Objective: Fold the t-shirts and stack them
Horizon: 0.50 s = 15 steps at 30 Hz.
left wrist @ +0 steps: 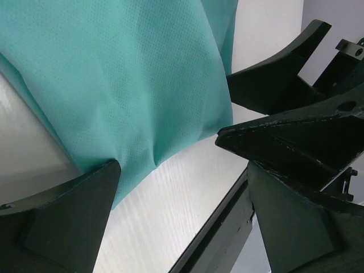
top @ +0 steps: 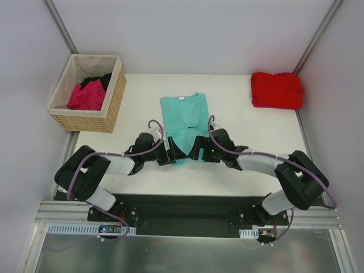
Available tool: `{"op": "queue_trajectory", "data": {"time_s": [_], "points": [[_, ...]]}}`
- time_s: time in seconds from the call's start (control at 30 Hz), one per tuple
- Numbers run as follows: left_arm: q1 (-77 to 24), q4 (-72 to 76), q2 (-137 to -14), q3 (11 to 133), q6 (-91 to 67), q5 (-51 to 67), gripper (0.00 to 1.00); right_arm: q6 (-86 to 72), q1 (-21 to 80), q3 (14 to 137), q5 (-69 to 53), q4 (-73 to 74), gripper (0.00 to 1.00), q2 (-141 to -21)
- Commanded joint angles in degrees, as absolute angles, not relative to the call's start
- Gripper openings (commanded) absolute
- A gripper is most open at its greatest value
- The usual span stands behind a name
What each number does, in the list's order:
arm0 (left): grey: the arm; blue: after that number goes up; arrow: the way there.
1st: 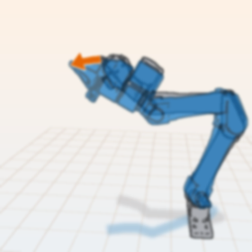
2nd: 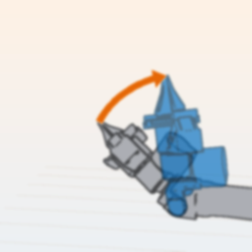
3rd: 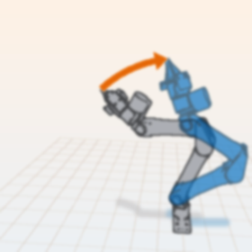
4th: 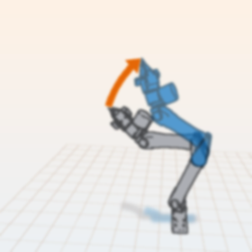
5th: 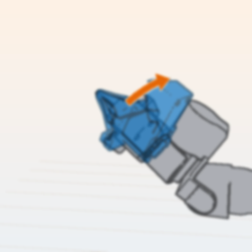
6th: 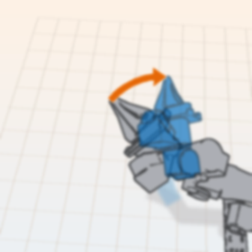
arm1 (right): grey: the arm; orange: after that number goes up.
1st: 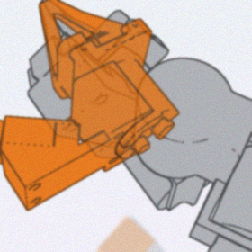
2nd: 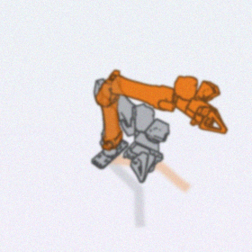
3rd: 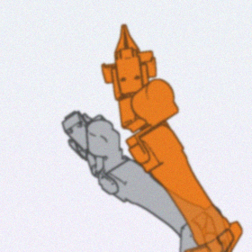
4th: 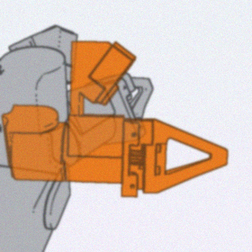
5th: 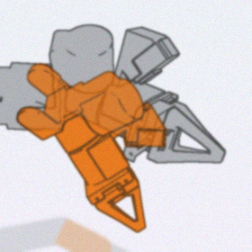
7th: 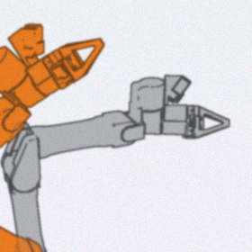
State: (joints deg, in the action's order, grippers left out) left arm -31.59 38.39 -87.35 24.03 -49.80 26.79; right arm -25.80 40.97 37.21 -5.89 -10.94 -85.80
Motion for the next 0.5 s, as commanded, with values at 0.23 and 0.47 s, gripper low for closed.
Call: {"op": "queue_trajectory", "data": {"time_s": [0.23,0.47], "points": [[-32.69,24.28,-76.31,16.35,-49.22,21.27,0.97,-29.35,45.35,28.74,1.93,4.91,0.96,-76.74],[-32.70,19.26,-70.40,17.75,-48.16,20.92,0.98,-29.80,48.07,29.87,5.09,9.14,0.97,-72.78]]}}
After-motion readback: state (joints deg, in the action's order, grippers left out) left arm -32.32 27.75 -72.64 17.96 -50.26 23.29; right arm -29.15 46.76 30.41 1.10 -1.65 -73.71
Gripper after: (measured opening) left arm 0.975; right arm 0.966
